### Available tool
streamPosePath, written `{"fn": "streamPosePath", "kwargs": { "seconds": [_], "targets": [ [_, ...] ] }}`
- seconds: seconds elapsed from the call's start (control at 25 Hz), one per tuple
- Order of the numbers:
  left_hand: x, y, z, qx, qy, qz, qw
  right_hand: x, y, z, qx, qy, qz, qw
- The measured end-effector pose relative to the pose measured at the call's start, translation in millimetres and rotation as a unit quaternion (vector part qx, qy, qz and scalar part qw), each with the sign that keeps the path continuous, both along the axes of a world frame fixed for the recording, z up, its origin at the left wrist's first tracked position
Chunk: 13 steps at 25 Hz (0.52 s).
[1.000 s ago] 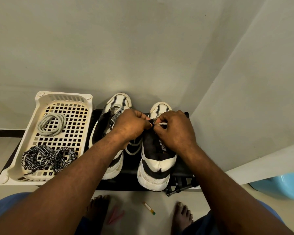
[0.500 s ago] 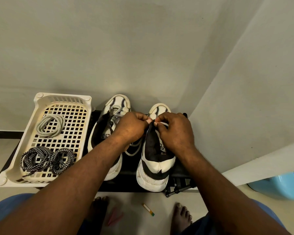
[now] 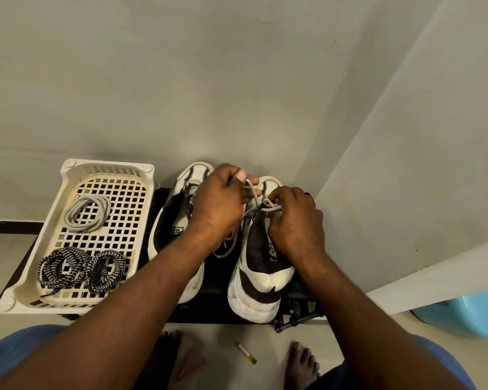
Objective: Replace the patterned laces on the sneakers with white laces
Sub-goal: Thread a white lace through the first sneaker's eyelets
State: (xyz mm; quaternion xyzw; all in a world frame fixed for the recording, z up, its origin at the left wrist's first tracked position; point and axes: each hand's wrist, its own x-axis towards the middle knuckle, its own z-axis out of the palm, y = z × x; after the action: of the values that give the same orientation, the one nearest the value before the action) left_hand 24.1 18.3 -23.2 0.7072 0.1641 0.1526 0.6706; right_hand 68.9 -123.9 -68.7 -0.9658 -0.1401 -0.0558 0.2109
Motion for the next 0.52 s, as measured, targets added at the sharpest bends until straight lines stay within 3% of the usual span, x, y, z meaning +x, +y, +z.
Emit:
{"fn": "streamPosePath", "kwargs": {
  "seconds": [0.08, 0.12, 0.16, 0.2, 0.24, 0.28, 0.32, 0.4, 0.44, 0.52],
  "targets": [
    [-5, 9, 19, -0.195, -0.034, -0.055, 0.979, 0, 0, 0, 0.006, 0.003, -0.014, 1.000],
    [-7, 15, 24, -0.210, -0.026, -0.073, 0.975, 0, -1, 1, 0.015, 0.007, -0.017, 1.000],
    [-7, 20, 25, -0.150, 0.004, -0.073, 0.986, 0, -1, 0, 0.024, 0.014, -0.016, 0.999],
    [-6, 25, 21, -0.005, 0.048, -0.061, 0.997, -1, -1, 0, 0.031, 0.020, -0.015, 0.999],
    [-3, 27, 15, 0.171, 0.095, -0.053, 0.979, -1, 0, 0, 0.035, 0.022, -0.015, 0.999],
    [-2, 26, 6, 0.306, 0.133, -0.071, 0.940, -1, 1, -1, 0.037, 0.022, -0.018, 0.999],
    [0, 22, -2, 0.389, 0.165, -0.109, 0.900, -1, 2, -1, 0.042, 0.022, -0.021, 0.999],
    [2, 15, -16, 0.465, 0.217, -0.172, 0.841, -1, 4, -2, 0.061, 0.030, -0.029, 0.997],
    [4, 13, -18, 0.478, 0.215, -0.168, 0.835, 0, 4, -2, 0.069, 0.034, -0.032, 0.996],
    [4, 15, -12, 0.437, 0.154, -0.119, 0.878, 1, 3, -3, 0.080, 0.043, -0.038, 0.995]
  ]
}}
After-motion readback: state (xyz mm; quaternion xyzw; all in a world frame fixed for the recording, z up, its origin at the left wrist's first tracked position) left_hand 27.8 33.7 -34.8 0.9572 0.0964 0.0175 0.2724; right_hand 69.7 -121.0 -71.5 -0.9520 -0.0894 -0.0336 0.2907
